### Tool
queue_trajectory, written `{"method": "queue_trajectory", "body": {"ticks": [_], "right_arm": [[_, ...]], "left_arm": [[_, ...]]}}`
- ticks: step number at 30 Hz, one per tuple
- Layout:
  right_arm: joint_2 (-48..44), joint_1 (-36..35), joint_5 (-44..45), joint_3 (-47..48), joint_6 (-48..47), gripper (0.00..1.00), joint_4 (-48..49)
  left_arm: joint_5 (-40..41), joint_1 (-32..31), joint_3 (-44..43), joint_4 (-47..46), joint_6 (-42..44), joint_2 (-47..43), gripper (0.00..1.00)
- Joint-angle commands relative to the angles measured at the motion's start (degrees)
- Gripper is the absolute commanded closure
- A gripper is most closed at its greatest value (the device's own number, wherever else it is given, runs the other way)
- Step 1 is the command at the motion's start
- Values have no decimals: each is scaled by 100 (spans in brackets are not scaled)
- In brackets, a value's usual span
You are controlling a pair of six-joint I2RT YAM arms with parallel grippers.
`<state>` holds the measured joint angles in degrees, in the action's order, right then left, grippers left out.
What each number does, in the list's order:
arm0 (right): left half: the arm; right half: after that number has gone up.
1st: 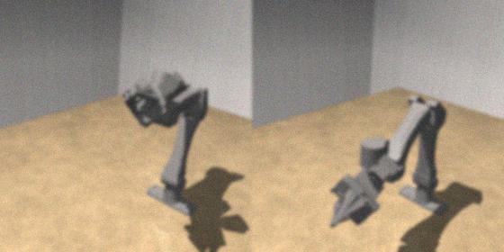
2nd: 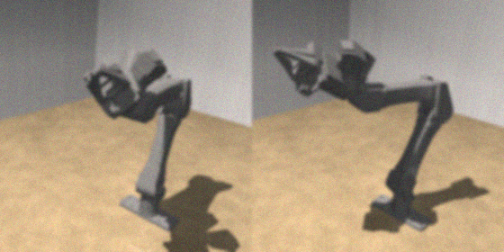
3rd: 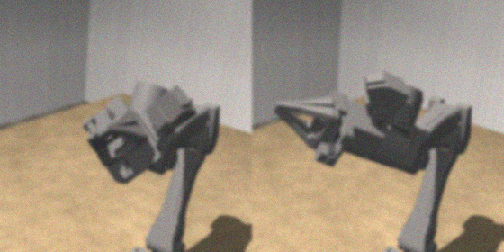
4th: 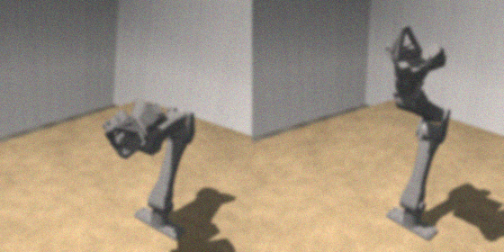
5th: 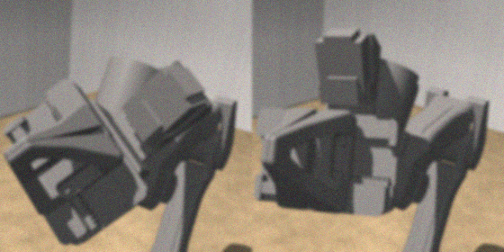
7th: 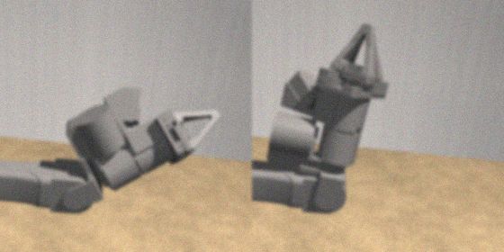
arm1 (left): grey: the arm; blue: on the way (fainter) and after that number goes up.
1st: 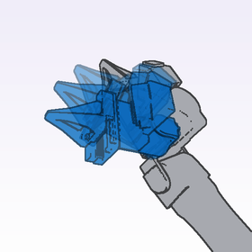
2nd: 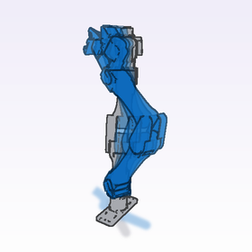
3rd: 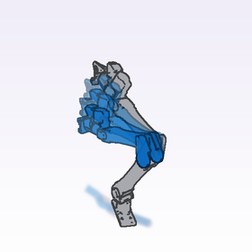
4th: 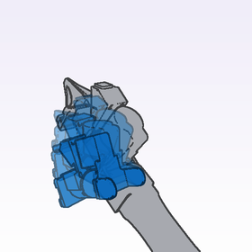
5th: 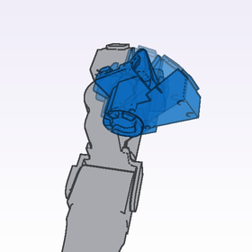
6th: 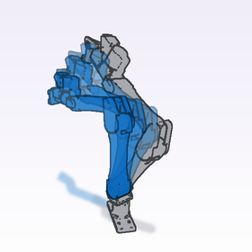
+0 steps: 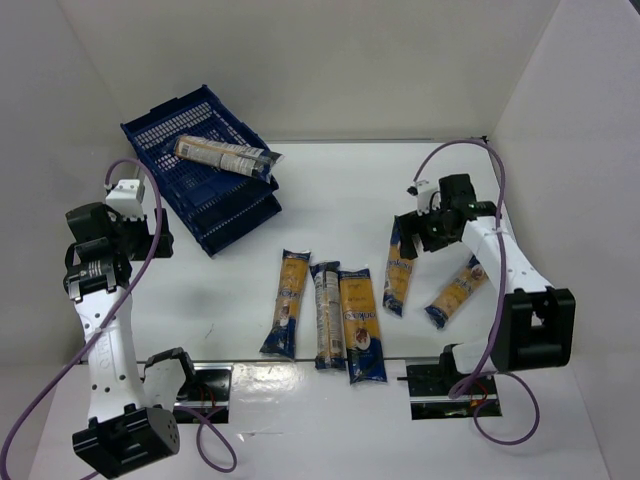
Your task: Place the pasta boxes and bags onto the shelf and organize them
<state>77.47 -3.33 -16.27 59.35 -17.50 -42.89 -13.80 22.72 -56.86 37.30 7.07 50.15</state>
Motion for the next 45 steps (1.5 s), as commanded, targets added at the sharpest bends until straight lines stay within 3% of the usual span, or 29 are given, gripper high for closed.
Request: {"method": "queue_trajectory", "body": {"ticks": [1, 7, 24, 28, 38, 41, 45], "right_arm": [[364, -115, -113, 453, 0, 0, -166], [1217, -115, -315, 911, 237, 0, -404], [2158, -554, 1258, 1017, 1029, 0, -615], [2482, -554, 1258, 1017, 1082, 0, -562], [2808, -554, -76, 1272, 827, 0, -615], [2931, -554, -78, 1272, 827, 0, -615], [3046, -554, -78, 1211, 827, 9, -562]], "left_arm": [[-131, 83, 26, -179, -65, -5, 0], [-131, 83, 26, -179, -65, -5, 0], [-131, 136, 26, -179, -65, 100, 0], [-131, 189, 26, -179, -65, 100, 0], [-131, 242, 26, -179, -65, 153, 0], [-131, 294, 26, -179, -65, 153, 0], [-131, 294, 26, -179, -65, 153, 0]]}}
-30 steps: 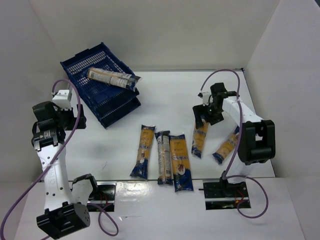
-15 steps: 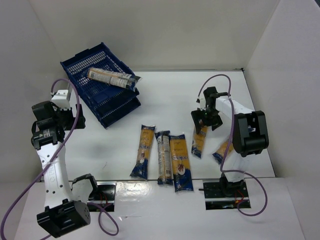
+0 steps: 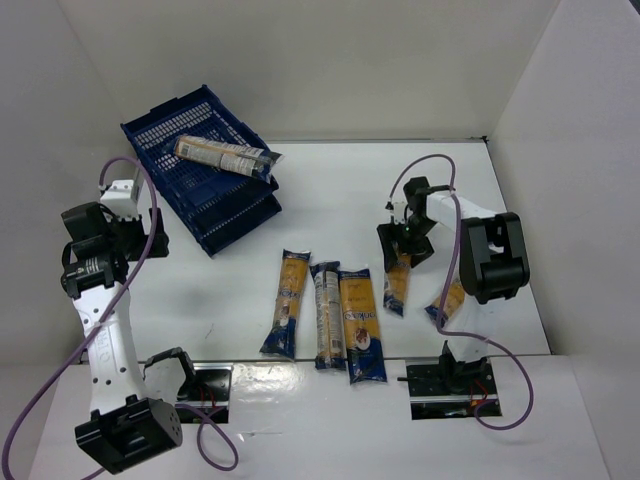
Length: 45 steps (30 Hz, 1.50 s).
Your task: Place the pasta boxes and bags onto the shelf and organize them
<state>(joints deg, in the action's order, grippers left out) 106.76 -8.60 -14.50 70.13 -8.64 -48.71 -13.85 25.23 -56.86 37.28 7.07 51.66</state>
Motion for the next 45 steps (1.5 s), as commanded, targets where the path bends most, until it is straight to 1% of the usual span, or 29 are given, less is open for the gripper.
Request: {"method": "queue_trajectory", "body": {"ticks": [1, 3, 4, 6, 7, 9, 10, 13, 14, 21, 24, 26, 27, 28, 29, 30, 31, 32, 33, 34, 37, 40, 45], "right_arm": [[117, -28, -168, 133, -58, 15, 71], [178, -28, -36, 133, 64, 25, 124], [178, -28, 130, 133, 65, 34, 177], [231, -80, 315, 133, 170, 43, 230], [231, -80, 525, 133, 170, 53, 291], [231, -80, 737, 133, 231, 65, 414], [231, -80, 1008, 133, 284, 78, 476], [284, -80, 1414, 272, 284, 95, 582], [284, -80, 1711, 334, 284, 100, 677], [345, -28, 2310, 678, -66, 100, 1135], [345, -28, 2688, 730, -312, 100, 1617], [345, -28, 2751, 730, -436, 100, 1758], [345, -28, 2803, 730, -489, 97, 1820], [345, -28, 2804, 730, -541, 92, 1882], [345, -28, 2804, 800, -542, 83, 1883], [345, -28, 2804, 801, -542, 58, 1883], [345, -28, 2691, 801, -542, 46, 1822], [285, -28, 2629, 801, -542, 36, 1717], [197, -28, 2567, 801, -542, 28, 1716], [126, -28, 2445, 635, -490, 16, 1663], [-155, -28, 2129, 293, -436, 6, 1610], [-331, -28, 1952, -24, -323, 4, 1549], [-279, 113, 1758, -219, -200, 4, 1698]], "left_arm": [[-127, 43, 26, -125, -65, 2, 0], [-127, 43, 26, -124, -65, 2, 0], [-127, 43, 26, -124, -65, 2, 0], [-127, 43, 26, -124, -65, 2, 0], [-127, 43, 26, -124, -65, 2, 0], [-127, 43, 26, -124, -65, 2, 0], [-127, 43, 26, -124, -65, 2, 0], [-127, 43, 26, -124, -65, 2, 0], [-127, 43, 26, -124, -13, 2, 0], [-127, 43, 26, -124, -13, 2, 0], [-127, 43, 26, -124, -13, 2, 0], [-127, 43, 26, -124, -13, 2, 0], [-127, 43, 26, -124, -13, 2, 0], [-179, 43, 26, -124, -13, 2, 0], [-180, 43, 26, -124, -13, 2, 0], [-180, 43, 26, -124, -13, 2, 0], [-180, 43, 26, -124, -13, 2, 0], [-180, 43, 26, -124, -13, 2, 0], [-180, 43, 26, -124, -13, 2, 0], [-180, 43, 26, -124, -13, 2, 0], [-232, 43, 26, -124, -13, -50, 0], [-233, 43, 26, -124, -13, -51, 0], [-233, 43, 26, -124, -13, -51, 0]]}}
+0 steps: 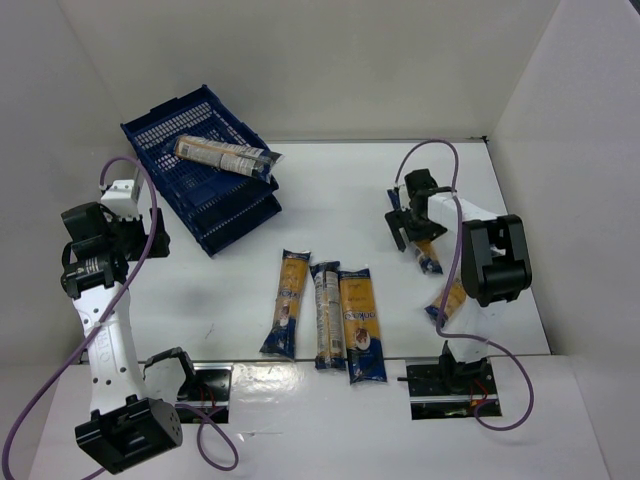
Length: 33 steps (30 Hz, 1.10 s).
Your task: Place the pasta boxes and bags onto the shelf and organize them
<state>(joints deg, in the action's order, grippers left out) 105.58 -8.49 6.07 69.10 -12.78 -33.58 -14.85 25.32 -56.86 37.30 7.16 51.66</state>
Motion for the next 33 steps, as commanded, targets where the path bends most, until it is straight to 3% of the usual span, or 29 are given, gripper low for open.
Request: {"method": "queue_trajectory", "body": {"ticks": [1, 20, 21, 22, 25, 26, 28, 33], "right_arm": [[-108, 163, -299, -116, 214, 4, 246], [551, 322, -545, 482, 328, 6, 449], [551, 322, -545, 482, 328, 11, 449], [551, 383, -545, 482, 328, 33, 449], [674, 383, -545, 482, 328, 80, 335], [674, 383, -475, 482, 328, 100, 335], [674, 383, -475, 420, 328, 100, 335], [-483, 383, -527, 349, 171, 100, 353]], "left_arm": [[-132, 34, 26, -126, -21, -51, 0], [-132, 87, 26, -126, 31, -51, 0], [-132, 87, 26, -126, 31, -51, 0], [-184, 87, 26, -126, 31, -51, 0], [-185, 87, 26, -126, 31, -51, 0], [-185, 87, 26, -126, 31, -51, 0], [-185, 87, 26, -126, 31, -51, 0], [-237, 87, 26, -126, 31, -51, 0]]}}
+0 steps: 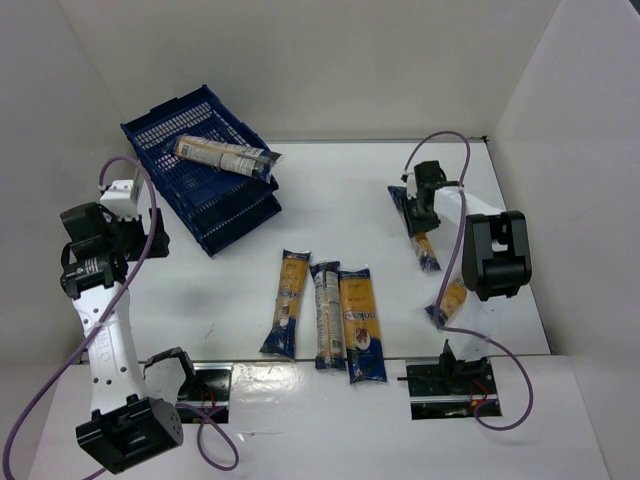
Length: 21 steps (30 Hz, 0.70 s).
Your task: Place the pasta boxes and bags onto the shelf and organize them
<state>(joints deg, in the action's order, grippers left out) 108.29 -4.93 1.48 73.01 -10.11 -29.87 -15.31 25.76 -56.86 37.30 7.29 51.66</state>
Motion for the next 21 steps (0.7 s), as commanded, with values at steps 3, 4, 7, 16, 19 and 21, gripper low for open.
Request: {"method": "queue_trajectory", "body": {"ticks": [3, 4, 7, 16, 19, 21], "right_arm": [[-1176, 27, -121, 116, -97, 100, -168], [-1309, 27, -182, 195, -149, 100, -229], [-1758, 27, -454, 476, -149, 100, -423], [-2470, -34, -886, 864, -211, 100, -730], [-2523, -148, -1017, 925, -264, 100, -784], [-2576, -254, -1088, 1030, -264, 100, -853]], "left_arm": [[-192, 43, 26, -126, 18, -51, 2], [-192, 43, 26, -126, 70, -51, 2], [-192, 43, -26, -74, 71, -51, 2], [-192, 43, -282, 251, 185, -103, 2], [-192, 43, -449, 391, 299, -103, 2], [-252, 43, -580, 462, 360, -156, 2]]}}
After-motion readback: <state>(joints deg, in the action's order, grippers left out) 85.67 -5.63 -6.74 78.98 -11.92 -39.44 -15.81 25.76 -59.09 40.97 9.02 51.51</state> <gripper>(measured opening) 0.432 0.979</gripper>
